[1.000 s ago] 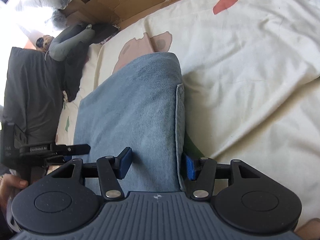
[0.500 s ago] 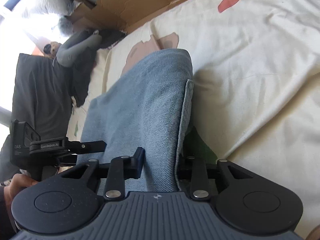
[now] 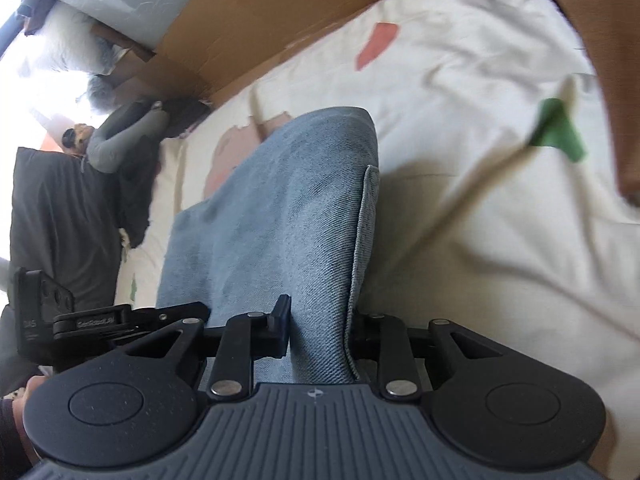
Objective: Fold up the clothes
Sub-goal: 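Grasp the stack edge with the left gripper while the right gripper grasps the other edge, then lift the folded jeans up off the bed with both grippers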
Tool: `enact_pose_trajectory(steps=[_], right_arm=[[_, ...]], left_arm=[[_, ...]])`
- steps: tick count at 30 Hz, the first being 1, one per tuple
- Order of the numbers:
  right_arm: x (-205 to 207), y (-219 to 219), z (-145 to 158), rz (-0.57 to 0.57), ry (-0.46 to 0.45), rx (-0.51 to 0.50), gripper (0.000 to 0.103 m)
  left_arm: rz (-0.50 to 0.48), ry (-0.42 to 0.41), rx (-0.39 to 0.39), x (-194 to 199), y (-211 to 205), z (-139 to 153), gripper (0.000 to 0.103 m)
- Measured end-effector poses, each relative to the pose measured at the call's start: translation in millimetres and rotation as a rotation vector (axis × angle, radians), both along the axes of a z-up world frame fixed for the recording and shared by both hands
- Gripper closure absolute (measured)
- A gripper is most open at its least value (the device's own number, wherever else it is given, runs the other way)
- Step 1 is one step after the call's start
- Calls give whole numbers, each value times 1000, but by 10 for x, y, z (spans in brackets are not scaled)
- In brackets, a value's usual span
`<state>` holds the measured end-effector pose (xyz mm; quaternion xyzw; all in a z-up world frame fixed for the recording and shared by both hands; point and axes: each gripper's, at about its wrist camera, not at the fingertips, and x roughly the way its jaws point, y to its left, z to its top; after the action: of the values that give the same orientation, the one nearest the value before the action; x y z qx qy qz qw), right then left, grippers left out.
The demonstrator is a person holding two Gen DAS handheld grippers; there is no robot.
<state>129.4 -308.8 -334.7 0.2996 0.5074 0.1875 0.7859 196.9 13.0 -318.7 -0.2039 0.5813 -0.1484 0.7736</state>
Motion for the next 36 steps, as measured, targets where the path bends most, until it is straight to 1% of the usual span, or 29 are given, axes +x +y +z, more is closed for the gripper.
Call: enact_pose_trajectory(steps=[2,5,7,11,14,16,19,23,25,27,28,29,30,32,34,36], right_arm=[[-22,-58,-45,-1,14,-13,70],[-39,-73,-67,4,20,-40,66],[-38,-81,-66,6,25,-48,65],[-38,-80,-65,1,37,-54,63],[-60,-79,-67,-8,39,-56,62],[-66,-90,-67,-4,41,-56,62],[-68,-109,-72,6,41,-54,62],[-67,-123,-108,4,45,-43,62],[-65,-126,-136,-3,50,-33,62],[-69,-136,-167,-13,58,-17,61],[-75,-139,-170,-19,57,-10,61],[-82,-143,-169,-26,55,-4,63],[-92,-136,-156,-26,48,-3,65],[-111,-123,-116,-22,31,4,68],[-127,-139,-75,-29,15,30,69],[-130,-153,-74,-34,13,40,69]], left_arm=[[-24,-23,15,-40,-40,13,39],[-15,-21,-20,-78,53,-20,39],[9,-1,-55,-96,170,-55,38],[66,56,-125,-61,347,-196,29],[80,96,-183,-36,396,-298,28],[71,107,-208,-35,393,-332,28],[57,109,-217,-26,360,-391,22],[74,137,-266,-18,402,-499,18],[66,134,-267,17,359,-523,16],[37,129,-258,44,306,-519,15],[25,129,-258,54,293,-516,15],[17,127,-261,56,298,-507,19],[9,124,-265,59,303,-498,24],[-2,121,-280,72,324,-471,39],[-10,118,-297,86,351,-443,42],[-14,118,-304,85,363,-448,42]])
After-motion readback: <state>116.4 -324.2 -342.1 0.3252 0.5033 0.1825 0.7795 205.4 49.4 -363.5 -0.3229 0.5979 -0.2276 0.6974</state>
